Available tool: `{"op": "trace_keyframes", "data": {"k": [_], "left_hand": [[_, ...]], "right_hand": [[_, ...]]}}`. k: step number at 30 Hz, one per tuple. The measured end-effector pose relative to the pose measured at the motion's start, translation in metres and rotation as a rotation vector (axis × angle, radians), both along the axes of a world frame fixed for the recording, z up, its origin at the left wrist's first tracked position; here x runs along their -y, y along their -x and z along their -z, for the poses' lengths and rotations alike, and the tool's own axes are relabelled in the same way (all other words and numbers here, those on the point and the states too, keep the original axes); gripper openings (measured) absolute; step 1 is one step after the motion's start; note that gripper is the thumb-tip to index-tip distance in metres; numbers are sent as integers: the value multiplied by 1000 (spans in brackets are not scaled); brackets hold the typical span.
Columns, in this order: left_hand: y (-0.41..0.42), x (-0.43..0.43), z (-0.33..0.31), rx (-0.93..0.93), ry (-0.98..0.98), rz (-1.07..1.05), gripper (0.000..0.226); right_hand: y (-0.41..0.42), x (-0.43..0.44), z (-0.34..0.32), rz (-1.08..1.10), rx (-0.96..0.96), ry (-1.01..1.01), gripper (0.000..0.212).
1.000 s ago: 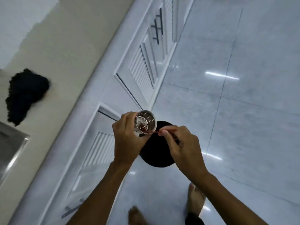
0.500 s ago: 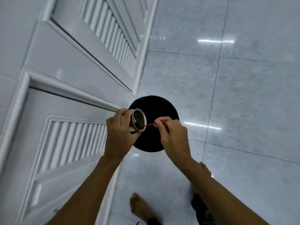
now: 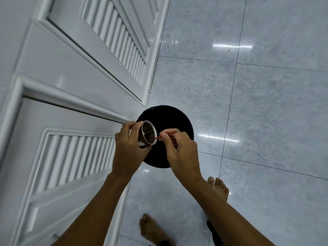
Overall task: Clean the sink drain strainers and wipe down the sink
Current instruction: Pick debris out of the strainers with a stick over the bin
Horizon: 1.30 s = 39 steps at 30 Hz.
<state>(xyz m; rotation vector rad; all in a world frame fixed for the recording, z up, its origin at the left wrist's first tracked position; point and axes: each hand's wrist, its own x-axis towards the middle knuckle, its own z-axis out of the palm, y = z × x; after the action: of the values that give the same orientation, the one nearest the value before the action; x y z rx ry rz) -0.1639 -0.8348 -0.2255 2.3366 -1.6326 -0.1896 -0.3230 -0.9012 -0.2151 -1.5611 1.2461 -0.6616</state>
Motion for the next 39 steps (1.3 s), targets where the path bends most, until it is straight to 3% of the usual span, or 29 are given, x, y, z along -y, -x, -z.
{"op": "trace_keyframes", "data": {"k": [12, 17, 22, 26, 29, 31, 34, 39], "left_hand": [[-7, 4, 1, -57, -61, 0, 76], [-8, 13, 2, -35, -196, -11, 76], [-1, 19, 8, -89, -286, 14, 88], [2, 22, 10, -142, -269, -21, 73], [1, 25, 11, -169, -284, -36, 69], [3, 26, 11, -194, -282, -31, 68], [2, 23, 10, -225, -289, -46, 68], [-3, 12, 13, -360, -252, -141, 75]], "right_hand": [[-2, -8, 24, 46, -17, -45, 12], [3, -1, 35, 222, 9, -227, 18], [4, -13, 44, 151, 28, -332, 14], [12, -1, 51, 330, -21, -383, 18], [9, -3, 48, 220, 80, -399, 14], [7, -6, 48, 174, 44, -381, 13], [12, 3, 51, 287, -43, -361, 19], [8, 2, 44, 200, 164, -495, 14]]}}
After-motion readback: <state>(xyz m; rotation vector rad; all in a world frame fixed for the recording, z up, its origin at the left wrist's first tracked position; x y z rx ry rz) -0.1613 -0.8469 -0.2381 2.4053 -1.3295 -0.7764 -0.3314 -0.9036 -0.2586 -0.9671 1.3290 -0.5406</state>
